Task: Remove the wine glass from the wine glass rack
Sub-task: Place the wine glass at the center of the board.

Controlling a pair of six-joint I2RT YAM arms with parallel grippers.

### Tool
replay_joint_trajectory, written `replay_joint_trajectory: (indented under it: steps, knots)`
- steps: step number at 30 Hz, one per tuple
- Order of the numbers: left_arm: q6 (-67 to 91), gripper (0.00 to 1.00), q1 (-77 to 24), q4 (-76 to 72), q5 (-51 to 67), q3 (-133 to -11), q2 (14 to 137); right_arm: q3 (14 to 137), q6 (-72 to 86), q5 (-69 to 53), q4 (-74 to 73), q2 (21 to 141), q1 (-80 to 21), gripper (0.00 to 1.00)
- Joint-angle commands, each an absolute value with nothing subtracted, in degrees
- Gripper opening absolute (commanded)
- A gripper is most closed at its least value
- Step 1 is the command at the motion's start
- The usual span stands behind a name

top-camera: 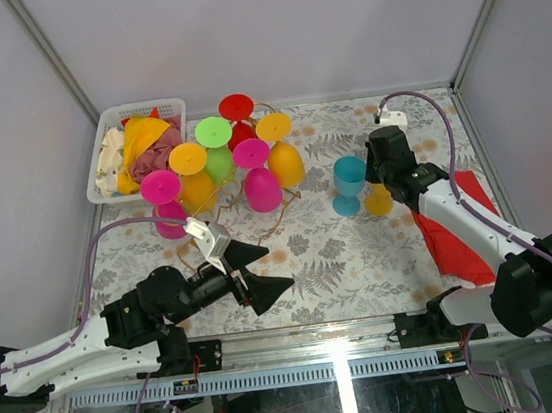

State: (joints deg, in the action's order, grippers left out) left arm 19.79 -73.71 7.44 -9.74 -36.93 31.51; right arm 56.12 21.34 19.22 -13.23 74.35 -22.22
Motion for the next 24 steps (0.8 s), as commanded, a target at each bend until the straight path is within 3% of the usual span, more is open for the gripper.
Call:
replay_joint_trajectory:
  steps: [1,17,24]
  knots:
    - [20.7,1.00,-73.6,5.9,-11.2,-37.1,31.2,58.5,20.9,18.4,-13.2,71.8,-21.9,0.22]
    - [22.7,1.00,-73.6,5.7,-11.5,-37.0,28.8,57.2,24.7,13.6,-15.7,62.4,-22.0,0.31]
    - [23.9,1.00,-73.6,5.9,-12.0,-36.6,26.3,53.5,32.0,3.7,-11.8,54.3,-21.9,0.41]
